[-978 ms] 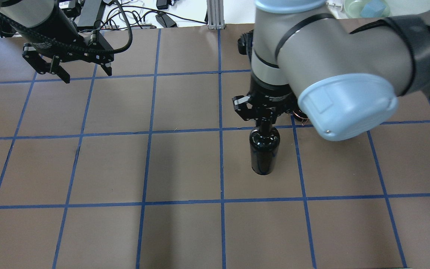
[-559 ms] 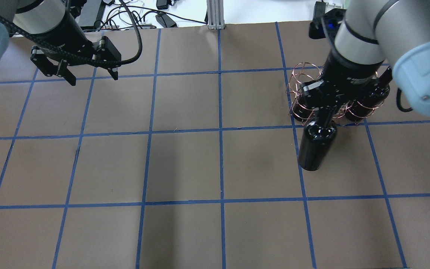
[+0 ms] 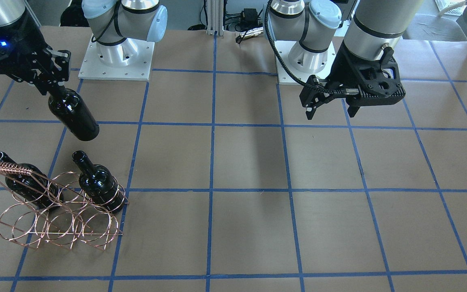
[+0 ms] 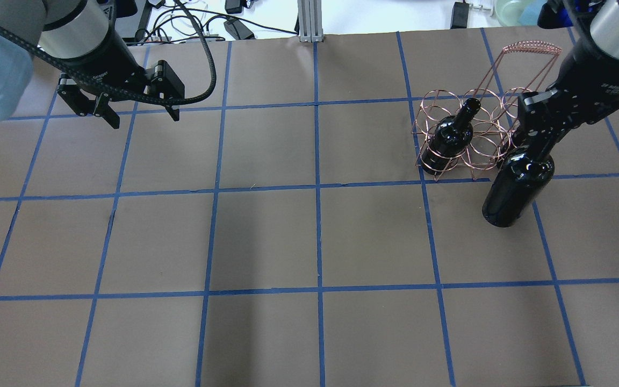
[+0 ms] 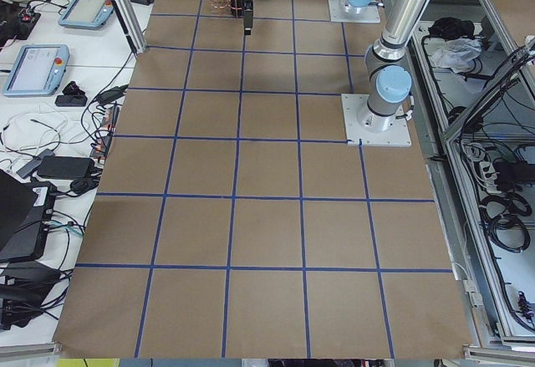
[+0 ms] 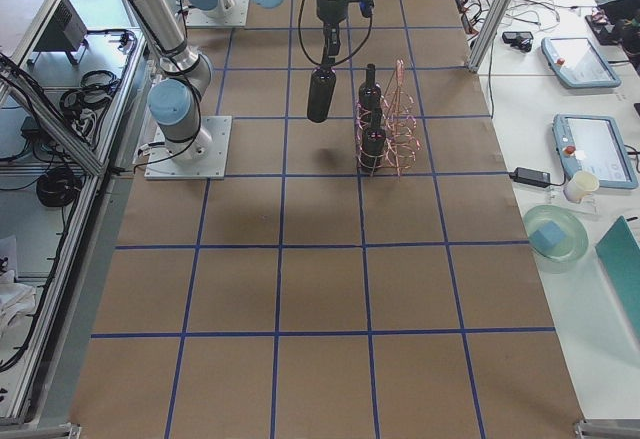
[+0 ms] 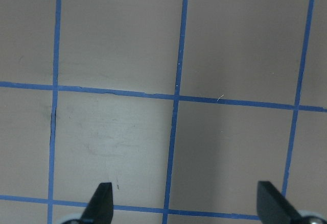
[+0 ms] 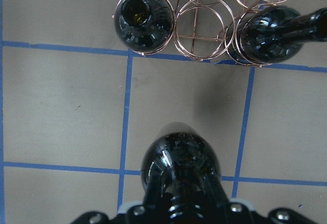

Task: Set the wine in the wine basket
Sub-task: 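Carry the bottle with the right gripper over the copper wire rack, then lower the bottle into the empty rack slot beside the other bottles, then open the right gripper and raise it away from the rack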

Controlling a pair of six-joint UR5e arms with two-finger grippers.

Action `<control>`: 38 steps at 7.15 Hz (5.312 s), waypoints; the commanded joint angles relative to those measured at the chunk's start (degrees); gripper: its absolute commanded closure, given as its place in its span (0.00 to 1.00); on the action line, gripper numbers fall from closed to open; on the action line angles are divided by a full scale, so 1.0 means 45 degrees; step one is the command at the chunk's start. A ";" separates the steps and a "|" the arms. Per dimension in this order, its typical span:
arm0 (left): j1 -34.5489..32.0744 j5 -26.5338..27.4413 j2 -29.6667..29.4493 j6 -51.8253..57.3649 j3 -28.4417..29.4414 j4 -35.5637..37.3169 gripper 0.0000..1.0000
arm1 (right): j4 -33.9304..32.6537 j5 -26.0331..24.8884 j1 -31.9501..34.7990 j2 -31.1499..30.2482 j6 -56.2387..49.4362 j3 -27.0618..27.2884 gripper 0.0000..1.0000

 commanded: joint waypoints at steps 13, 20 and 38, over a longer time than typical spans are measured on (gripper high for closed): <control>-0.0008 -0.0130 -0.0017 0.0147 -0.0011 0.0184 0.00 | -0.1439 0.0722 -0.0121 0.3973 -0.0502 -0.3309 1.00; -0.0008 -0.0131 0.0002 0.0185 -0.0011 0.0223 0.00 | -0.3530 0.0664 -0.0102 0.4132 -0.0503 -0.1512 0.18; -0.0008 -0.0013 0.0588 0.1473 0.0028 0.0496 0.00 | -0.1867 0.0586 0.2607 0.0810 0.3305 -0.1219 0.00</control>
